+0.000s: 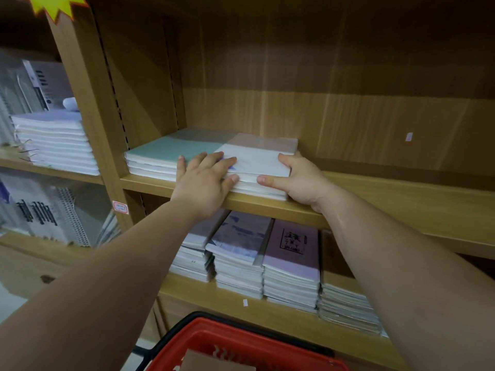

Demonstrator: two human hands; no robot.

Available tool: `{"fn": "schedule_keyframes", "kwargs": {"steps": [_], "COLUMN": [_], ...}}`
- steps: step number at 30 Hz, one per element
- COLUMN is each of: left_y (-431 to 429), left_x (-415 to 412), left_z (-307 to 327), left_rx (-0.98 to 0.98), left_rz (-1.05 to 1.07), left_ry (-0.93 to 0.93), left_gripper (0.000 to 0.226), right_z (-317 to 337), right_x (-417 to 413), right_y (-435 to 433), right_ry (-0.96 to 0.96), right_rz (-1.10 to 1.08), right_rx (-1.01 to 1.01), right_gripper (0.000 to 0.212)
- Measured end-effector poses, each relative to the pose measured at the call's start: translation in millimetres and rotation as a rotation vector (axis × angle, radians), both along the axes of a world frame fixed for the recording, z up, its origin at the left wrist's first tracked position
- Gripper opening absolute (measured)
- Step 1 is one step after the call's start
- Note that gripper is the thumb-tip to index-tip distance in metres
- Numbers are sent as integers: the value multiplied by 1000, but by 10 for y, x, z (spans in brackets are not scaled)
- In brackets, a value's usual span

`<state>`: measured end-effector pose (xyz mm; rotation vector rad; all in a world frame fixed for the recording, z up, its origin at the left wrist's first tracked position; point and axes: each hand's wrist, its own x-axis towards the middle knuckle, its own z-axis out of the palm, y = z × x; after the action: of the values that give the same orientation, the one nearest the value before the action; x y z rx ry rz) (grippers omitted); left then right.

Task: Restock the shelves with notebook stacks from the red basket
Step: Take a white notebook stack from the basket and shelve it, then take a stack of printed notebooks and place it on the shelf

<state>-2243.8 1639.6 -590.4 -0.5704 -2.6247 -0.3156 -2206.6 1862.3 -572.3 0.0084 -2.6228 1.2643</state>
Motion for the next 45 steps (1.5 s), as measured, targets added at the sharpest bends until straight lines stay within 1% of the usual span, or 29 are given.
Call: {"fn": "schedule_keyframes", "kwargs": {"steps": [2,5,7,8,10,12,13,14,15,16,17,20,23,25,27,28,30,31,33,36,39,42,45], "left_y": [5,23,38,32,-20,-86,-107,-119,-125,-113,-95,8,176,265,361,415,526,577,634,652,662,691,723], "left_x": [0,87,217,318,597,930,1095,1246,1376,1512,1647,2045,2333,2433,2501,2529,2583,2611,2636,2638,2648,2690,2752], "left_z": [12,104,84,20,-242,-655,-896,-1154,-1458,-1747,-2021,-2691,-3145,-3364,-3528,-3589,-3654,-3665,-3701,-3724,-3678,-3629,-3563], "left_rx": [-19,-64,-84,-71,39,197,248,271,272,258,234,129,108,90,59,29,-26,-39,-6,71,82,76,60], "left_rz": [12,54,91,92,43,-71,-127,-160,-173,-175,-176,-166,-206,-193,-158,-138,-102,-77,-18,47,77,110,78], "left_ry": [-11,-96,-101,-59,79,190,196,148,52,-67,-193,-485,-781,-894,-950,-976,-1044,-1077,-1109,-1084,-1041,-1005,-911], "left_gripper": [53,55,56,58,59,59,59,58,59,59,61,65,74,76,77,78,85,89,93,96,95,92,89], "right_z": [-8,1,-51,-101,-279,-565,-756,-999,-1267,-1572,-1889,-2770,-3423,-3726,-4205,-4506,-4685,-4572,-4369,-4314,-4343,-4366,-4465], "right_x": [-3,67,183,285,589,974,1161,1320,1477,1614,1749,2146,2447,2554,2633,2665,2691,2697,2721,2730,2706,2661,2643], "right_y": [-8,-69,-136,-172,-245,-306,-324,-326,-329,-315,-301,-230,-179,-171,-98,-45,-57,-98,-162,-184,-166,-181,-183], "right_ry": [-7,15,87,143,261,389,445,473,459,403,306,-102,-456,-626,-733,-782,-834,-848,-916,-1006,-1044,-1022,-1004], "right_rz": [-1,-31,-97,-133,-154,-112,-85,-58,-38,-30,-27,-62,-138,-194,-274,-297,-344,-364,-400,-425,-402,-403,-433], "right_rx": [44,110,216,274,334,342,342,343,341,326,298,160,26,-109,-224,-291,-387,-413,-463,-552,-543,-587,-644], "right_gripper": [113,104,92,87,77,69,65,63,61,61,60,63,71,69,68,72,82,84,87,99,99,106,104]}}
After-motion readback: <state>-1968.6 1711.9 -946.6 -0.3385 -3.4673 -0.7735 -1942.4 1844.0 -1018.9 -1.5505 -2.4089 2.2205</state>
